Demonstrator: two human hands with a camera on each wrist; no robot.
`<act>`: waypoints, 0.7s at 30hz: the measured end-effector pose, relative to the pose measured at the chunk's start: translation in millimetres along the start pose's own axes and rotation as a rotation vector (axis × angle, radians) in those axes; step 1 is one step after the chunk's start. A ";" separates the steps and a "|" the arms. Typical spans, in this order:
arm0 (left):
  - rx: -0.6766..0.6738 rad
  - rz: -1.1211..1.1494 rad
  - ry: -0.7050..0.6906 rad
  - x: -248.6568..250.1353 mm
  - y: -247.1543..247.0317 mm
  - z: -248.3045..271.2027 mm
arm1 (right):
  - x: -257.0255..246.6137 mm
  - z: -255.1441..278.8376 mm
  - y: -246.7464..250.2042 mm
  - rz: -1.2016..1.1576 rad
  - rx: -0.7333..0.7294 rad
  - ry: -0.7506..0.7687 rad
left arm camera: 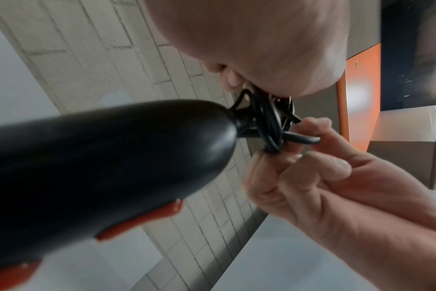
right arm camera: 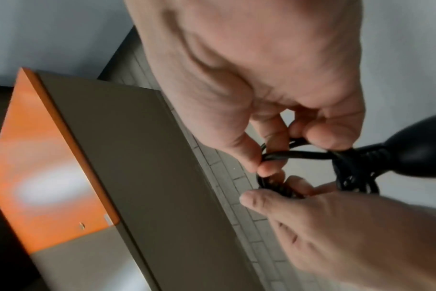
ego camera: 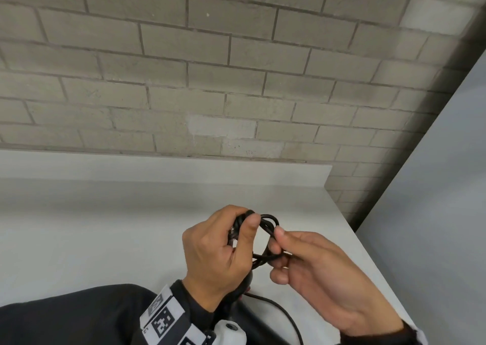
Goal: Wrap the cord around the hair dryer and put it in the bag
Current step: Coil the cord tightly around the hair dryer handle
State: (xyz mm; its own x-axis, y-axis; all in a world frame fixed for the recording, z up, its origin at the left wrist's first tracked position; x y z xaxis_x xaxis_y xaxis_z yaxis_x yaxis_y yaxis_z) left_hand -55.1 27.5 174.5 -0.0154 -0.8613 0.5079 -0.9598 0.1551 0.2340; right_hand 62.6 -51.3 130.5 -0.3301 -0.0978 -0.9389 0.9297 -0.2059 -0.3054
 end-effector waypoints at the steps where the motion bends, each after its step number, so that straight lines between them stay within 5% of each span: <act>1: -0.007 0.015 -0.003 0.5 -1.4 0.3 | 0.7 -0.5 1.9 -0.033 -0.018 -0.006; 5: -0.040 0.096 0.066 -4.0 -7.3 0.5 | 1.3 -0.1 5.8 0.065 0.009 0.042; 12: -0.059 0.030 0.040 -2.7 -7.4 -3.7 | -10.6 16.9 3.4 0.537 0.290 0.307; 21: -0.029 -0.049 0.004 1.2 -7.2 -5.0 | -15.0 31.9 6.4 0.580 0.370 0.342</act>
State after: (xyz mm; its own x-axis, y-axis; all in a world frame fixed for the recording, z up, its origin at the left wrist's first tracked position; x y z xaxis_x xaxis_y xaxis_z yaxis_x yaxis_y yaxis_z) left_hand -46.8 27.7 177.6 0.0327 -0.8661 0.4988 -0.9509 0.1267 0.2825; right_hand 68.2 -82.3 147.7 0.3189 0.0043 -0.9478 0.8033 -0.5320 0.2679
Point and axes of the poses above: each hand's wrist, its own z-axis away from the middle knuckle, its own y-axis out of the back of the hand, x = y × z, the point moved 9 cm from there along -z, towards the middle knuckle, and after that the axes turned 9 degrees about -x, right-handed, at the moved point
